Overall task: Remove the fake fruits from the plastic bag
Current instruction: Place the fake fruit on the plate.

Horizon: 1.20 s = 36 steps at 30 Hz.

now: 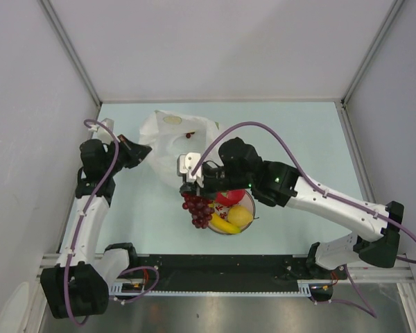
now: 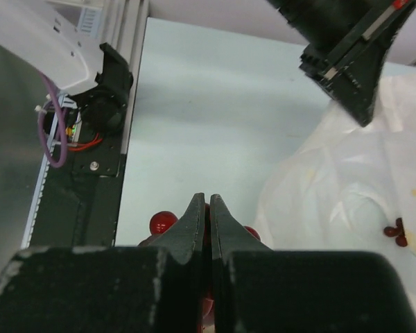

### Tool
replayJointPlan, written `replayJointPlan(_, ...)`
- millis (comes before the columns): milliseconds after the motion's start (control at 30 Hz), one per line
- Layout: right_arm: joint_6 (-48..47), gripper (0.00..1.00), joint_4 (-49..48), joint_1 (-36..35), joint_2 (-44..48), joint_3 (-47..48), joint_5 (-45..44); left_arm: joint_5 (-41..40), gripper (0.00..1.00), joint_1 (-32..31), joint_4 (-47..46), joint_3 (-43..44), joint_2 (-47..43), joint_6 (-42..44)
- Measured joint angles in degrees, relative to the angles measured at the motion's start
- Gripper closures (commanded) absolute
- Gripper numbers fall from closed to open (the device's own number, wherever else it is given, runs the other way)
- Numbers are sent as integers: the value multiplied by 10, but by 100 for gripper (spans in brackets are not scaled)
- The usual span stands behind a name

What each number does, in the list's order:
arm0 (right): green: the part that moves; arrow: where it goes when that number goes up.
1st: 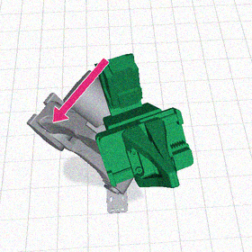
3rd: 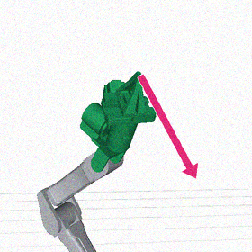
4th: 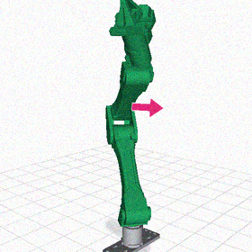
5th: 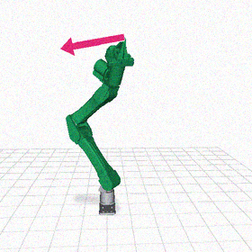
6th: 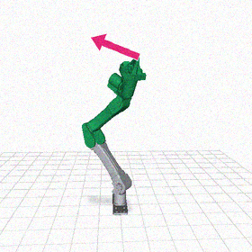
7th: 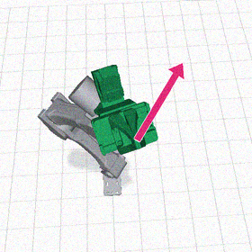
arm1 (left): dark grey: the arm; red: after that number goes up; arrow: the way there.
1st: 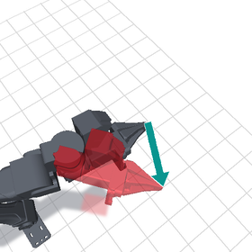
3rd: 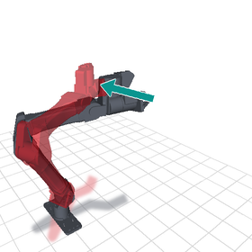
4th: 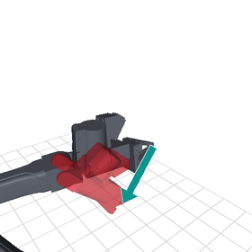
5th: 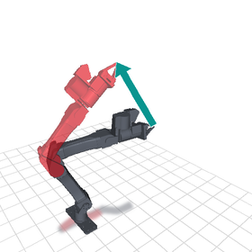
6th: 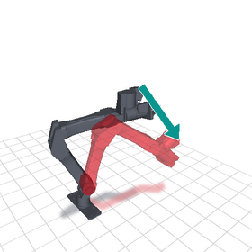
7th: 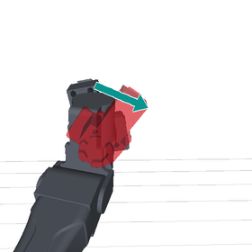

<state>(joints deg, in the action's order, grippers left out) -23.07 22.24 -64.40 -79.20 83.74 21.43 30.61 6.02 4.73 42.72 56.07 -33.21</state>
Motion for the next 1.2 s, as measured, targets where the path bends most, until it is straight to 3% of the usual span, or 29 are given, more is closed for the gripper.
replayJointPlan(467,7,100,-9,-7,23,-110,-30,-1,100,0,0,-5,-6,1)
replayJointPlan(733,27,100,-37,15,23,-127,-46,-4,100,0,1,-5,-6,3)
replayJointPlan(1200,195,100,-100,109,10,-160,-5,-7,100,3,3,-5,6,24)
